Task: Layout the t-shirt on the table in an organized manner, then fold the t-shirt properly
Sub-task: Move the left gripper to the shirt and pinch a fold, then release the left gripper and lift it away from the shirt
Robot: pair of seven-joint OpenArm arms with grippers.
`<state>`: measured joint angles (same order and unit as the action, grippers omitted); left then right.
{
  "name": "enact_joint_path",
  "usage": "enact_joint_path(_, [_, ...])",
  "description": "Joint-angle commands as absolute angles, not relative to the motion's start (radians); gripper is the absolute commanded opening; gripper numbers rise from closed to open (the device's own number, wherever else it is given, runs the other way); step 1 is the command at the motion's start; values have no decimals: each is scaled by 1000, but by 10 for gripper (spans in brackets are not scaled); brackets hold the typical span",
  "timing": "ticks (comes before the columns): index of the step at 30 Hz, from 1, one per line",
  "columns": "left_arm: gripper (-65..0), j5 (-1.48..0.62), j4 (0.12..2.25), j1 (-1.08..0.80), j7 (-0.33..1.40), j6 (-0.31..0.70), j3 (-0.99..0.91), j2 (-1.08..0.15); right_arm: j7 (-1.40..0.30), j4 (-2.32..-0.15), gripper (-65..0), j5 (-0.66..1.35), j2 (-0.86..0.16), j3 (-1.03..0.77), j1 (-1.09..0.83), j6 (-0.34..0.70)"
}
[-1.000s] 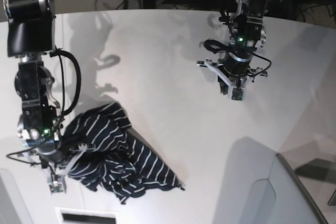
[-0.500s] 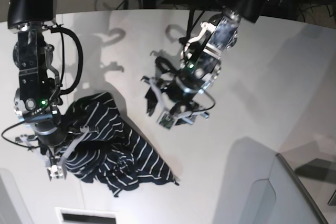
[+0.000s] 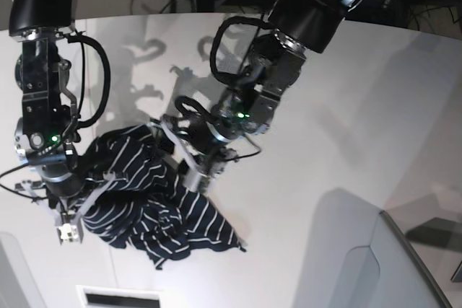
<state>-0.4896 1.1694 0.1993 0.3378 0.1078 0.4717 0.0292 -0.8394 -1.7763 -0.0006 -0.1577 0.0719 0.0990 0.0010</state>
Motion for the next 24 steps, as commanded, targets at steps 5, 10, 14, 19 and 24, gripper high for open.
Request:
enact_joint_path(5, [-265,-733,1184,217,311,110,461,-48,-812,-1781,-650,-4,-165,76,120,-2])
enact_joint_path(10, [-163,-794,1184,223,314,111,515,-58,-808,-1750,-650,-4,-165,77,120,-2])
enact_joint_path(14, [-163,-796,1184,225,314,191,545,-53,-806,-1750,-650,-4,-165,79,119,-2])
enact_joint_path(19, [-163,-792,1098,228,309,245,538,-21,-806,-1750,-650,-4,-165,79,119,-2])
enact_joint_path(24, [-165,-789,981,277,308,251,539,35,-806,-1750,-650,-4,-165,79,119,-1])
